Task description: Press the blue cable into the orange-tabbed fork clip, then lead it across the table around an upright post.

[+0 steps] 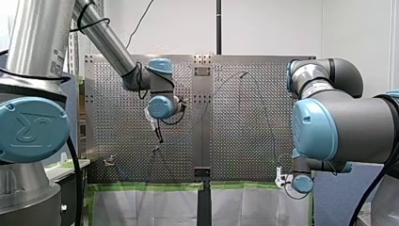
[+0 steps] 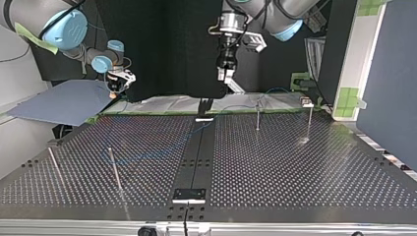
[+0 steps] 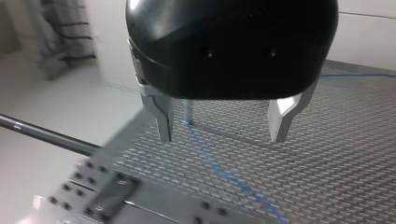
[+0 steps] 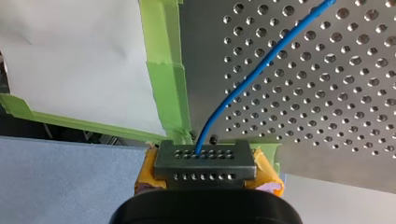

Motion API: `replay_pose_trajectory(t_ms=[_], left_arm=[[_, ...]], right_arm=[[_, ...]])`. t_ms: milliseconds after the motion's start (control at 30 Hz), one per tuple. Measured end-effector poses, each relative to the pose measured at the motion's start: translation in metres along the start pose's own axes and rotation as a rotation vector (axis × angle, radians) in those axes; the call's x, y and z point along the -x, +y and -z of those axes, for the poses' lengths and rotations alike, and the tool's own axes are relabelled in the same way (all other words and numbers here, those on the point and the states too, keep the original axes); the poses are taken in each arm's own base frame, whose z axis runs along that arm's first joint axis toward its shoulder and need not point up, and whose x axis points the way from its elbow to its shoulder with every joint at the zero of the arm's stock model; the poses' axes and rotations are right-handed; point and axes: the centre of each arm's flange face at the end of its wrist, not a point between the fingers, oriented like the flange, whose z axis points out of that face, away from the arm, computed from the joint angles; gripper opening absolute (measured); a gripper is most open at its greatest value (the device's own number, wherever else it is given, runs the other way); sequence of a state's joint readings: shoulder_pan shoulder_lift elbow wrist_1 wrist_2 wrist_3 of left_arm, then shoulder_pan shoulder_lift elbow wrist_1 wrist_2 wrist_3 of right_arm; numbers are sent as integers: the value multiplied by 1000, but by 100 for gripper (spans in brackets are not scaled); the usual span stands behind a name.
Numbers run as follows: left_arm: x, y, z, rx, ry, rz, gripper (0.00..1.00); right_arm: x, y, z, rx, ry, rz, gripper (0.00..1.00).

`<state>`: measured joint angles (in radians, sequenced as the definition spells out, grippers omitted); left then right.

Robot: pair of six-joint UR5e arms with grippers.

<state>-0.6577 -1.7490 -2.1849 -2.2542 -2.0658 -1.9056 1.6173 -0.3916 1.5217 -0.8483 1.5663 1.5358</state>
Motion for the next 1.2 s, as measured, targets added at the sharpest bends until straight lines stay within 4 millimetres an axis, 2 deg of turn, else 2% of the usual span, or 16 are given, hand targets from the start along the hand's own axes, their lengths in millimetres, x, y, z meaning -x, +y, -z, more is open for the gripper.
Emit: replay_pose_trajectory(t_ms=[133, 233, 833, 1200], left_arm=[[-27, 18, 13, 9, 57, -28, 100], [-39, 29, 24, 17, 93, -48, 100], [-67, 76, 86, -1, 233, -173, 100], [-65, 78, 75, -6, 221, -197, 100]], right_arm=[[-1, 0, -1, 0, 3, 0, 0], [-1, 0, -1, 1, 4, -1, 0], [-3, -2, -2, -11, 9, 0, 0], [-3, -6, -1, -18, 8, 3, 0]])
